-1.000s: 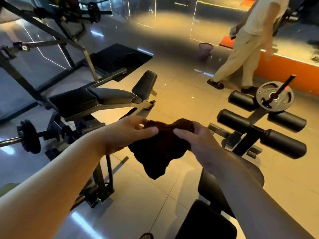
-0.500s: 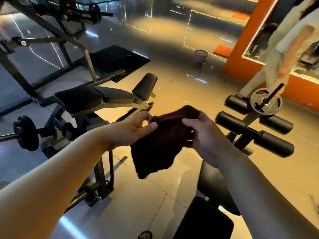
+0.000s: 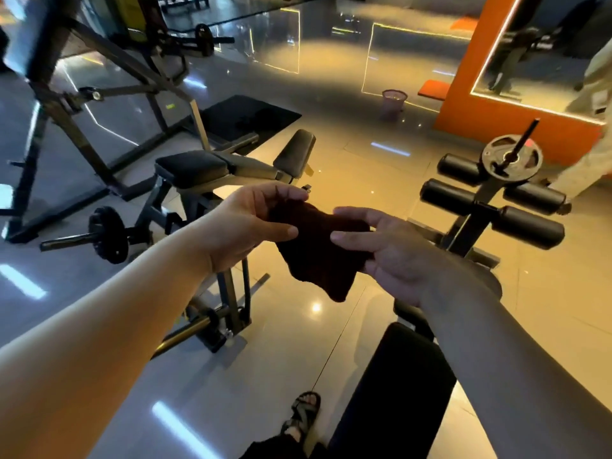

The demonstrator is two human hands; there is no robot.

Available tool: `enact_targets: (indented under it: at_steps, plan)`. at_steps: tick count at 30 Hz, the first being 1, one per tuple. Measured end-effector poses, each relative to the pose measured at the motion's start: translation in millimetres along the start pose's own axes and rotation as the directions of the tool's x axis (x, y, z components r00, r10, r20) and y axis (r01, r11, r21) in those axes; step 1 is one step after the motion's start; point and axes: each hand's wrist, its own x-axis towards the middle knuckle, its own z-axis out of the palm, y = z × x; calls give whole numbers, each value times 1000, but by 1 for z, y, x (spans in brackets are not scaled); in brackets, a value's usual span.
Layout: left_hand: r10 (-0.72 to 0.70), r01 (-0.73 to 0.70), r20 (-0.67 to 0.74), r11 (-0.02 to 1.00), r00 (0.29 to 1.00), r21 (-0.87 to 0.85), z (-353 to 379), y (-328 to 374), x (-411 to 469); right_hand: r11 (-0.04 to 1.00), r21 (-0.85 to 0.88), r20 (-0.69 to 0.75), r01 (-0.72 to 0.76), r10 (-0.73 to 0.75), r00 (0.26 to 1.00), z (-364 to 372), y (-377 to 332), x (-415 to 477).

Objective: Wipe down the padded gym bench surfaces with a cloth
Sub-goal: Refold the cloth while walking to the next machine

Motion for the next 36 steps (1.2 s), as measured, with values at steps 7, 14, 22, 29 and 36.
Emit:
enact_targets:
  at_steps: [7,14,22,29,36]
  plan:
    - [53,96,-217,778,975,621,14,-1,-102,720,-691,13,59,-69,998,72,22,-52]
    - [-16,172,-344,887,939,428,-32,3,-181,659,-733,85,168,-157,984,138,32,-64]
    - [-88,104,-567,995,819,-4,-110,-19,-244,908,-414,-22,62,-78,997,266,58,-39]
    - [-12,13,-325,1000,946,-1,-231,-27,-341,959,-283,196,16,42,980,382,73,-16]
    - [91,182,-593,905,800,385,-308,-36,-414,513,-802,286,306,-120,951,500,116,5]
